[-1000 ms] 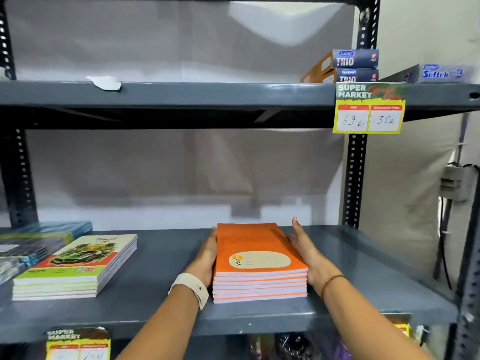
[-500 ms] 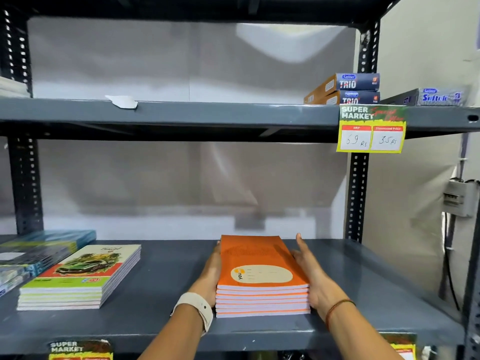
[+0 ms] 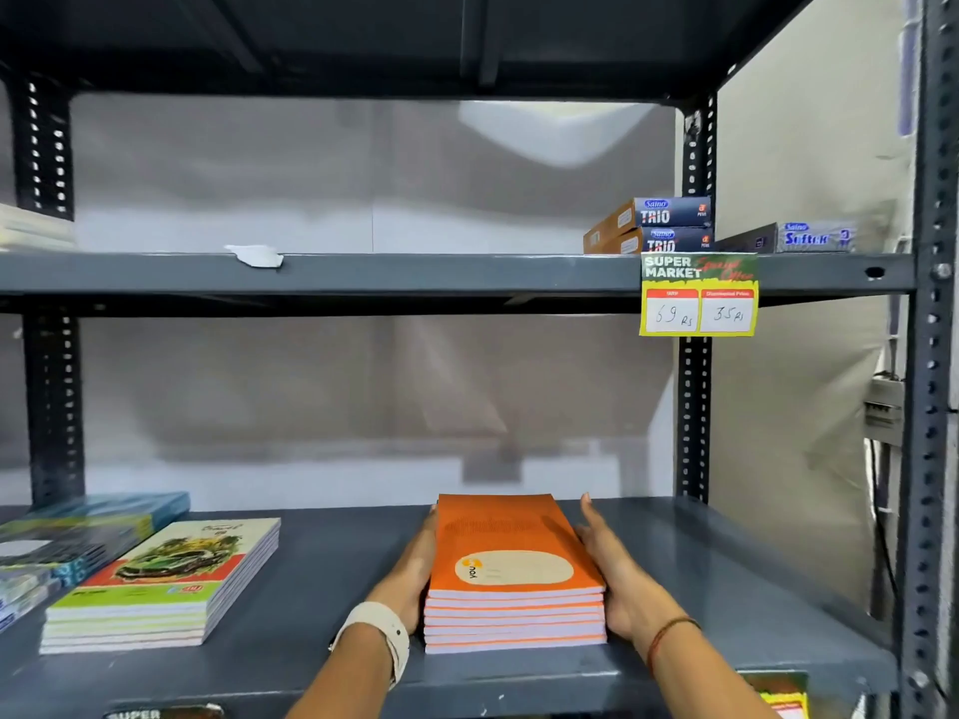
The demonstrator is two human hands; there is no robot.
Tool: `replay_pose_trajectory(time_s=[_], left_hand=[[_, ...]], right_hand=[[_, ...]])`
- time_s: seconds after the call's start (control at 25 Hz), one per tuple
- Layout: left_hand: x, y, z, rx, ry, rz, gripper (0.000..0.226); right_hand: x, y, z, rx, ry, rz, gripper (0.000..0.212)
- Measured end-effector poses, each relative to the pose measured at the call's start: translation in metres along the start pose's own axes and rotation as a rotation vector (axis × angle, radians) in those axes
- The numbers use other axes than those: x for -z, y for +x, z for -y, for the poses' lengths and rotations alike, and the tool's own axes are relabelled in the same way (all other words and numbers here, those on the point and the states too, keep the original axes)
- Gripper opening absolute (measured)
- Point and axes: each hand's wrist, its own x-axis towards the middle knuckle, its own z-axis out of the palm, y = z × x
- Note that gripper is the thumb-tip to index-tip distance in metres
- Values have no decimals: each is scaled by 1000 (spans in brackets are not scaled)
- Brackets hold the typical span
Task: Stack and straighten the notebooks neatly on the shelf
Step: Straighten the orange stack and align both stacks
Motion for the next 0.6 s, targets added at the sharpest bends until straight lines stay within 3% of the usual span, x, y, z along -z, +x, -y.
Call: replay_pose_trajectory(time_s=[0.2,0.36,0.52,0.6], left_hand=[[16,-40,15,-90,456,87,85],[29,-61,33,-167,621,184,78],[31,-59,48,-279,704,-1,44],[31,-57,47,-283,749,-65,40]], right_hand=[[12,-43,-7,140,-417,94,80],[20,-67,-16,262,-789,114,58],[20,-68,-24,346,-942,-82,41],[20,-66,-24,369,-962,-141,36]])
